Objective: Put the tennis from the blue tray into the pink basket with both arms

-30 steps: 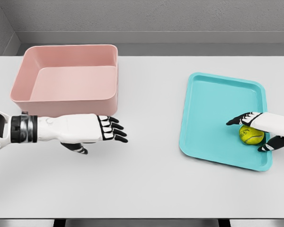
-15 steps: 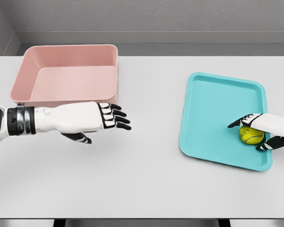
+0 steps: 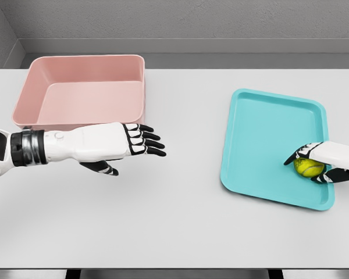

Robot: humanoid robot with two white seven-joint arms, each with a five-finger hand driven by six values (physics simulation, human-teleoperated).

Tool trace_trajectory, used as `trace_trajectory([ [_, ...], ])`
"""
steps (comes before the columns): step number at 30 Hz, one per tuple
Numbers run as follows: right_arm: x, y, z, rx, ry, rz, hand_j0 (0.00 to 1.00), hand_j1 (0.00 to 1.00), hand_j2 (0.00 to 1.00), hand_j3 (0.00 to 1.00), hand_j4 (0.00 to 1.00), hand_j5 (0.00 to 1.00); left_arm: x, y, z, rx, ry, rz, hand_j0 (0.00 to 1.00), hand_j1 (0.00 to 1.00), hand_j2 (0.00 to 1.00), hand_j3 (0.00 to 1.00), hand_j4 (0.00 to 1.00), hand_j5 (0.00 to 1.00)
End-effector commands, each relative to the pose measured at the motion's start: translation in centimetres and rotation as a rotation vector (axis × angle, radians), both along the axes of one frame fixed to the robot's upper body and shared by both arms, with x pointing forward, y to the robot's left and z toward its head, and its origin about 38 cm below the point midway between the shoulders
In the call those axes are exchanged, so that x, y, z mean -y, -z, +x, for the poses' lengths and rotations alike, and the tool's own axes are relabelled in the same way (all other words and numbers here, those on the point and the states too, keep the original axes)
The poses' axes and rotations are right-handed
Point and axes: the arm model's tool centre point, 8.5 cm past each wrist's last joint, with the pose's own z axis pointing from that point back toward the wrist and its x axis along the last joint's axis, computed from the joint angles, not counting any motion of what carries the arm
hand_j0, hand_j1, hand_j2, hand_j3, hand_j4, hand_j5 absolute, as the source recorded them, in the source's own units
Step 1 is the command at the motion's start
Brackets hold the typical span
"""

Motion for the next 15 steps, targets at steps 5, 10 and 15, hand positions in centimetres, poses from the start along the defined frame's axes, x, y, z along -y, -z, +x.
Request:
trace_trajectory([
  [5, 0.0, 0.0, 0.0, -0.003, 0.002, 0.001, 0.64, 0.64, 0.64, 0.64, 0.64, 0.64, -0.3, -4.4, 1.3, 0.122, -0.041, -0.195, 1.00, 1.00, 1.00, 1.00, 1.00, 1.00],
  [10, -0.6, 0.4, 0.1, -0.005, -0.005, 0.015, 0.60, 0.60, 0.60, 0.60, 0.60, 0.60, -0.5, -4.0, 1.2, 0.110, -0.045, -0.188, 1.00, 1.00, 1.00, 1.00, 1.00, 1.00],
  [15, -0.9, -0.2, 0.4, 0.013, -0.013, 0.022, 0.59, 0.59, 0.59, 0.59, 0.59, 0.59, -0.6, -3.8, 1.3, 0.106, -0.064, -0.179, 1.00, 1.00, 1.00, 1.00, 1.00, 1.00],
])
